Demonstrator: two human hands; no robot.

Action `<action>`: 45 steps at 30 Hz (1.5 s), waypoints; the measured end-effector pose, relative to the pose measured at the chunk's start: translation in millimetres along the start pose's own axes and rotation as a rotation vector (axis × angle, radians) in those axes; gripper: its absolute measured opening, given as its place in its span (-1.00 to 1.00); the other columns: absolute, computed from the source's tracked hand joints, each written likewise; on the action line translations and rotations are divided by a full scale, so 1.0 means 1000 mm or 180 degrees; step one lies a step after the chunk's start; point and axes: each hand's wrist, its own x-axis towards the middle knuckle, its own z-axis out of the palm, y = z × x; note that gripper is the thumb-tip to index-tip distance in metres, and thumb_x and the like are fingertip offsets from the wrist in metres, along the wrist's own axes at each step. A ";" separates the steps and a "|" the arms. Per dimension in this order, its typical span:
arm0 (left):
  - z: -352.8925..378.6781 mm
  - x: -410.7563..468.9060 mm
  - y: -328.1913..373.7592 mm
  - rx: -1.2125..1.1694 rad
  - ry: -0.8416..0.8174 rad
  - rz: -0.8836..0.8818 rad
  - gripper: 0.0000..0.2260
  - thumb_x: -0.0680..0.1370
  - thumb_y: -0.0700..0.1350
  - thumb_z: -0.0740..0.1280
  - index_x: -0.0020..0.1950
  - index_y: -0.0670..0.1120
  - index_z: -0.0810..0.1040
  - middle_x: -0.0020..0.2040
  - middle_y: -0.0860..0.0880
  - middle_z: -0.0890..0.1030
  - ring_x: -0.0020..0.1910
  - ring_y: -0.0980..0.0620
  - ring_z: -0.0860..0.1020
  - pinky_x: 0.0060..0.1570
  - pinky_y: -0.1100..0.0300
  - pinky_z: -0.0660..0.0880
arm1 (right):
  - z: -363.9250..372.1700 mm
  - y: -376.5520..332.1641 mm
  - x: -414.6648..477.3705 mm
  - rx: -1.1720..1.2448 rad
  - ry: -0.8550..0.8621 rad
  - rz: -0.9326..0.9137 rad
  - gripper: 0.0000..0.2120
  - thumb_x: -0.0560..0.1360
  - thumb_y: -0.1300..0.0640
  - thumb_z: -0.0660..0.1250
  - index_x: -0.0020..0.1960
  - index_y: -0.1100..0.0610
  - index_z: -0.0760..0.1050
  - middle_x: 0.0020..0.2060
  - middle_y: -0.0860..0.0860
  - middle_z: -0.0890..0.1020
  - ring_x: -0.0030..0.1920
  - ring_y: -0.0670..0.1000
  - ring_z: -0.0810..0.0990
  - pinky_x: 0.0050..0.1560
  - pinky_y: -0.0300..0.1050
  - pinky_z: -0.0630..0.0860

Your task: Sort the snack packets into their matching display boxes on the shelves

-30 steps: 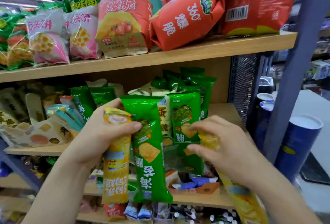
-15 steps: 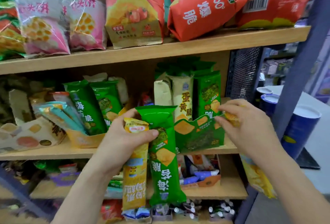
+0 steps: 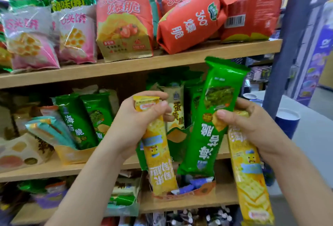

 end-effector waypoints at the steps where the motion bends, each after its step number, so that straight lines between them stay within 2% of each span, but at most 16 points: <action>1: -0.001 0.001 0.001 0.0044 0.0098 -0.0003 -0.84 0.48 -0.25 0.41 0.05 -0.17 0.62 -0.24 -0.14 0.66 -0.26 -0.09 0.65 -0.24 0.11 0.59 | -0.003 -0.001 0.001 0.0112 0.0160 -0.0061 -0.72 0.24 0.17 0.44 -0.05 0.12 0.61 -0.26 0.00 0.73 -0.29 -0.08 0.69 -0.28 -0.29 0.57; 4: -0.001 0.011 0.005 0.1328 0.0361 0.0427 -0.87 0.47 -0.19 0.46 -0.01 -0.02 0.67 -0.24 0.02 0.68 -0.26 0.04 0.64 -0.15 0.10 0.61 | -0.009 -0.007 0.004 0.0387 0.0657 -0.0310 -0.70 0.23 0.12 0.43 -0.04 0.08 0.57 -0.28 -0.10 0.72 -0.32 -0.14 0.68 -0.35 -0.30 0.56; 6: 0.008 0.022 0.006 0.2822 0.0312 0.0836 -0.78 0.48 -0.07 0.43 0.12 0.10 0.62 0.00 0.11 0.68 -0.03 0.09 0.63 0.06 0.13 0.56 | -0.011 -0.009 0.006 0.0540 0.0909 -0.0485 -0.66 0.19 0.06 0.46 -0.05 0.06 0.55 -0.30 -0.14 0.71 -0.35 -0.17 0.66 -0.37 -0.31 0.55; 8: 0.020 0.035 0.000 0.3908 0.0018 0.0835 -0.58 0.52 -0.03 0.36 0.38 0.07 0.45 0.35 0.08 0.51 0.28 -0.01 0.50 0.28 0.07 0.42 | -0.009 -0.009 0.009 0.0673 0.0998 -0.0599 -0.61 0.15 0.02 0.48 -0.05 0.06 0.55 -0.31 -0.12 0.71 -0.35 -0.17 0.65 -0.36 -0.30 0.55; 9: 0.023 0.042 -0.005 0.4221 -0.0137 0.0709 -0.50 0.53 -0.03 0.34 0.46 0.02 0.35 0.43 0.04 0.42 0.35 -0.07 0.44 0.31 0.02 0.38 | -0.008 -0.008 0.011 0.0705 0.1011 -0.0631 -0.60 0.13 0.02 0.48 -0.05 0.07 0.55 -0.30 -0.11 0.72 -0.34 -0.16 0.66 -0.35 -0.29 0.56; 13: 0.021 0.063 -0.017 0.4736 -0.0361 0.0096 -0.54 0.53 -0.05 0.34 0.38 -0.11 0.32 0.26 -0.13 0.46 0.22 -0.20 0.47 0.10 0.00 0.43 | -0.003 -0.004 0.014 0.0827 0.0951 -0.0650 -0.65 0.19 0.09 0.49 -0.04 0.09 0.56 -0.27 -0.07 0.72 -0.31 -0.11 0.68 -0.37 -0.26 0.57; 17: 0.010 0.061 -0.014 0.4687 -0.0090 0.0048 -0.51 0.53 -0.01 0.34 0.43 -0.08 0.34 0.24 -0.11 0.43 0.17 -0.19 0.50 0.06 0.00 0.46 | -0.003 0.002 0.020 0.0763 0.0847 -0.0561 -0.76 0.27 0.18 0.44 -0.06 0.07 0.57 -0.27 -0.09 0.72 -0.30 -0.12 0.68 -0.36 -0.25 0.56; 19: 0.004 0.056 -0.010 0.4588 0.0019 0.0089 -0.53 0.53 0.04 0.35 0.41 0.01 0.39 0.15 -0.03 0.41 0.11 -0.14 0.52 -0.05 0.07 0.44 | -0.003 0.002 0.023 0.0586 0.0722 -0.0521 -0.76 0.26 0.18 0.44 -0.07 0.05 0.58 -0.26 -0.10 0.72 -0.30 -0.11 0.68 -0.36 -0.24 0.56; 23: -0.008 0.042 -0.002 0.4290 0.0166 0.0166 -0.67 0.49 0.09 0.39 0.24 0.13 0.52 0.08 0.09 0.54 0.04 -0.01 0.55 -0.05 0.13 0.44 | -0.004 -0.003 0.029 0.0274 0.0417 -0.0437 -0.76 0.34 0.28 0.46 -0.03 0.07 0.56 -0.23 -0.10 0.73 -0.27 -0.10 0.71 -0.40 -0.27 0.56; 27: -0.020 0.030 -0.005 0.3883 0.0371 0.0105 -0.78 0.45 0.11 0.43 0.04 0.21 0.47 -0.09 0.12 0.62 -0.12 0.04 0.57 -0.09 0.06 0.55 | -0.004 -0.006 0.033 -0.0284 0.0303 -0.0654 -0.73 0.40 0.32 0.48 -0.01 0.01 0.58 -0.17 -0.16 0.73 -0.17 -0.16 0.70 -0.31 -0.33 0.57; 30: -0.036 0.020 -0.003 0.3406 0.0715 0.0270 -0.78 0.42 0.05 0.50 -0.03 0.20 0.50 -0.11 0.18 0.60 -0.12 0.09 0.57 -0.12 0.12 0.53 | -0.002 -0.003 0.035 -0.0695 0.0431 -0.0864 -0.72 0.39 0.24 0.52 -0.04 -0.08 0.57 -0.16 -0.28 0.70 -0.11 -0.24 0.67 -0.16 -0.38 0.54; 32: -0.048 0.014 0.007 0.3109 0.0868 0.0463 -0.76 0.40 0.01 0.53 -0.01 0.18 0.55 -0.11 0.20 0.61 -0.12 0.18 0.59 -0.12 0.18 0.53 | 0.002 0.001 0.036 -0.0943 0.0529 -0.0884 -0.74 0.38 0.17 0.55 -0.03 -0.09 0.58 -0.12 -0.25 0.70 -0.06 -0.25 0.64 -0.03 -0.35 0.52; 36: -0.060 0.009 0.022 0.2853 0.0728 0.0666 -0.71 0.38 -0.07 0.55 0.03 0.16 0.59 -0.09 0.21 0.64 -0.11 0.28 0.60 -0.07 0.30 0.52 | 0.025 0.009 0.044 -0.1586 0.0428 -0.0848 -0.61 0.36 0.08 0.57 0.13 -0.10 0.54 -0.01 -0.29 0.62 0.09 -0.19 0.58 0.12 -0.26 0.42; 38: -0.061 0.010 0.020 0.2793 0.0636 0.0715 -0.70 0.39 -0.09 0.54 0.05 0.15 0.59 -0.08 0.21 0.64 -0.10 0.31 0.60 -0.06 0.34 0.52 | 0.035 0.012 0.049 -0.2100 0.0299 -0.0683 -0.49 0.39 0.04 0.56 0.26 -0.13 0.44 0.00 -0.29 0.56 0.15 -0.11 0.54 0.13 -0.25 0.36; 41: -0.060 0.013 0.019 0.2671 0.0541 0.0768 -0.70 0.39 -0.12 0.54 0.00 0.20 0.57 -0.10 0.22 0.64 -0.11 0.31 0.60 -0.11 0.44 0.50 | 0.041 0.024 0.059 -0.2889 0.0100 -0.0195 -0.32 0.43 -0.07 0.50 0.46 0.05 0.34 0.22 0.00 0.60 0.24 0.09 0.55 0.18 -0.11 0.46; 45: -0.054 0.022 0.021 0.2571 0.0391 0.0726 -0.71 0.42 -0.16 0.52 0.01 0.17 0.58 -0.10 0.19 0.65 -0.12 0.30 0.60 -0.17 0.50 0.46 | 0.046 0.026 0.068 -0.3575 0.0000 0.0111 -0.57 0.47 -0.18 0.42 0.22 0.01 0.46 0.06 0.03 0.64 0.05 0.13 0.60 -0.06 -0.05 0.51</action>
